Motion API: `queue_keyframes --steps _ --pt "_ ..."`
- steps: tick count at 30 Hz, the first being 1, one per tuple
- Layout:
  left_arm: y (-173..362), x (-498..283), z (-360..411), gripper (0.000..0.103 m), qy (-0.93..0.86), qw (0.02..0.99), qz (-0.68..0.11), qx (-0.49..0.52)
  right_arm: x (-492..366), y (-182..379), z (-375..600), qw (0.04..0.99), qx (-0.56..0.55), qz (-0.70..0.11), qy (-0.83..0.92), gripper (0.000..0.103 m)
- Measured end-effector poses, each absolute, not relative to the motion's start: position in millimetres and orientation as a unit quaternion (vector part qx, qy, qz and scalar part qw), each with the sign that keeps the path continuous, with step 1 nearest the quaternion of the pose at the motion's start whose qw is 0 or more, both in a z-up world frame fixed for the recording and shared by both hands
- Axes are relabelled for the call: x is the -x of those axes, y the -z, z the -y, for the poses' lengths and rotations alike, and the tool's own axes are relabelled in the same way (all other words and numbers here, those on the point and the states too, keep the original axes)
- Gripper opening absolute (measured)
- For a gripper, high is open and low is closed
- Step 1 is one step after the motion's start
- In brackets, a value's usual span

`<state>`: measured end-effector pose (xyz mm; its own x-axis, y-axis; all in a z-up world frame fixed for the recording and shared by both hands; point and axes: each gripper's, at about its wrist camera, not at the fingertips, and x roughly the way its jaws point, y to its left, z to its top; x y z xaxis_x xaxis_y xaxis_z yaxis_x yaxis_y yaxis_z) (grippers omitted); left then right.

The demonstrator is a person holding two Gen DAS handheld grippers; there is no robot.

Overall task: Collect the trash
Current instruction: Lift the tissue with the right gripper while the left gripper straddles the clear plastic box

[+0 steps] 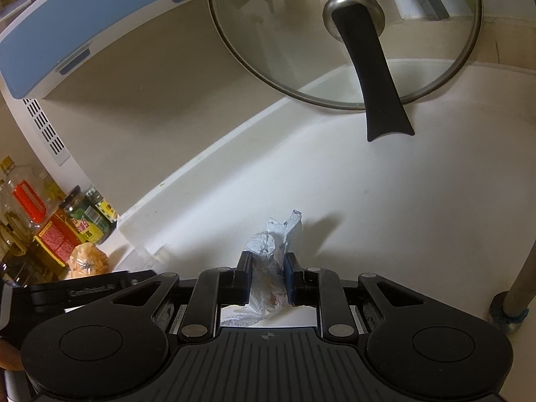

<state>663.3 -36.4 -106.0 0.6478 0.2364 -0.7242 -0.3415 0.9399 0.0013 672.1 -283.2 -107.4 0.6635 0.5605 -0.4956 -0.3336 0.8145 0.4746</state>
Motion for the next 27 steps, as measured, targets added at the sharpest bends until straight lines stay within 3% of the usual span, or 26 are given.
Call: queue_keyframes --steps 7,15,19,25,27 --pt "97 -643 21 0.085 -0.181 0.904 -0.378 0.08 -672 109 285 0.893 -0.176 -0.329 -0.252 0.02" --pt "104 -674 42 0.088 -0.178 0.901 -0.388 0.076 -675 109 283 0.891 -0.177 -0.329 -0.257 0.02" --pt "110 -677 40 0.08 -0.181 0.901 -0.39 0.051 -676 109 284 0.89 -0.176 -0.329 -0.262 0.02" --pt "111 -679 29 0.078 -0.168 0.903 -0.394 0.039 -681 113 282 0.888 -0.176 -0.335 -0.262 0.02" --pt "113 -682 30 0.069 -0.162 0.903 -0.398 0.028 -681 113 281 0.887 -0.174 -0.336 -0.263 0.02"
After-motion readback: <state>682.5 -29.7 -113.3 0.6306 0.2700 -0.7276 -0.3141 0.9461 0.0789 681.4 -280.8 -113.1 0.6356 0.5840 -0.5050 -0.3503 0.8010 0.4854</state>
